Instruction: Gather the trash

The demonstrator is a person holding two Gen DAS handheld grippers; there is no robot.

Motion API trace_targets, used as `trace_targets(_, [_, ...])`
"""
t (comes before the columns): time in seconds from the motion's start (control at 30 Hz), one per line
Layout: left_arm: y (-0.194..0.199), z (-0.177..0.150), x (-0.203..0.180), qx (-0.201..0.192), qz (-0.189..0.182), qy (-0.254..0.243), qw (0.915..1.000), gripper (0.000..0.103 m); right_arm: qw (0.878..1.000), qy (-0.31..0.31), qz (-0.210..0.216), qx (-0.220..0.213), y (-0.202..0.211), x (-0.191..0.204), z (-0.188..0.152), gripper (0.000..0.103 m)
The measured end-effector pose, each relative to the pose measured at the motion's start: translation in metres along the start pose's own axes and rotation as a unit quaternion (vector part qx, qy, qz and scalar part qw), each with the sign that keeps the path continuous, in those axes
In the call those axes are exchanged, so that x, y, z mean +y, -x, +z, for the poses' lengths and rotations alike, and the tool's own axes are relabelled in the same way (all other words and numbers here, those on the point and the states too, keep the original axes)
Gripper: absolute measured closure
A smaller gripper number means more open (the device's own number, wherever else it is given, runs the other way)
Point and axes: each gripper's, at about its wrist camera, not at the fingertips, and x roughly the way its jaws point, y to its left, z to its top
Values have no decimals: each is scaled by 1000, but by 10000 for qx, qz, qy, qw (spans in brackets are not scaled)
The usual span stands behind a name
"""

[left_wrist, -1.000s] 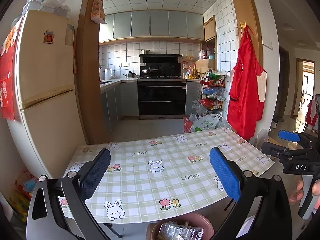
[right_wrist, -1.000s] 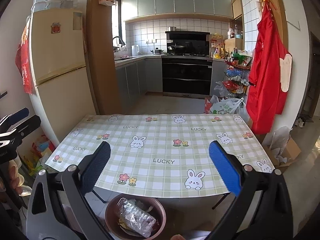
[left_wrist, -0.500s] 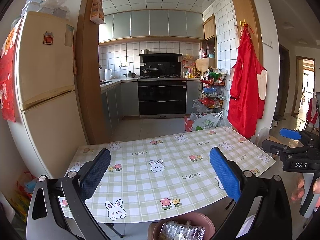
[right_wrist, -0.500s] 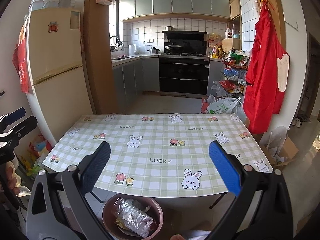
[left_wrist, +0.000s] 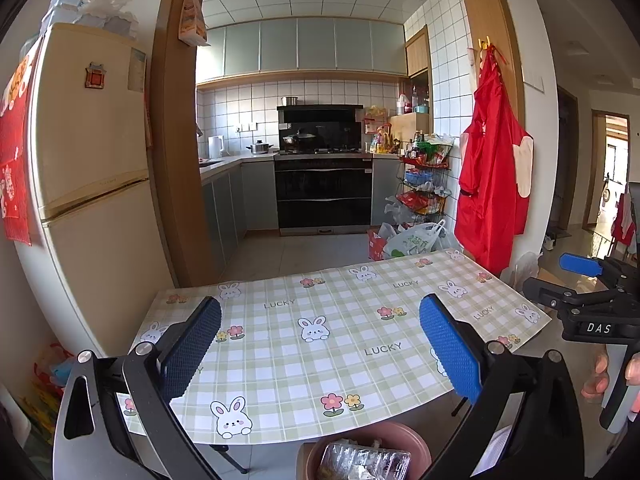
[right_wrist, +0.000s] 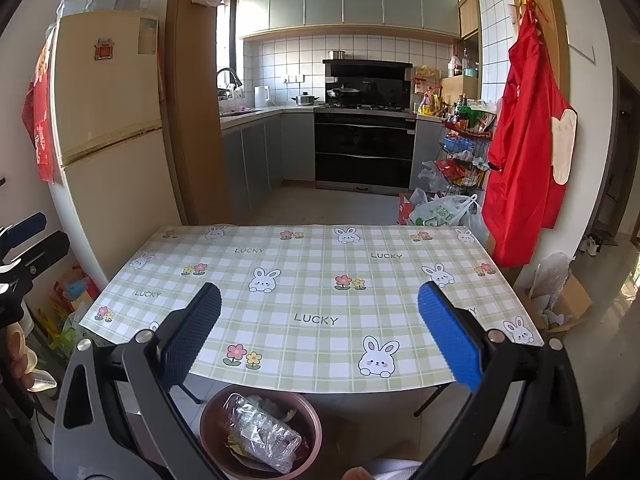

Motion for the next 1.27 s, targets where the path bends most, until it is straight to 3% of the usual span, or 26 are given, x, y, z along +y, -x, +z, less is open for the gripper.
trace_targets(1.27, [-9, -2, 1, 204, -2, 117, 9997, 6, 9997, -82, -112, 223, -17, -1, -5, 6])
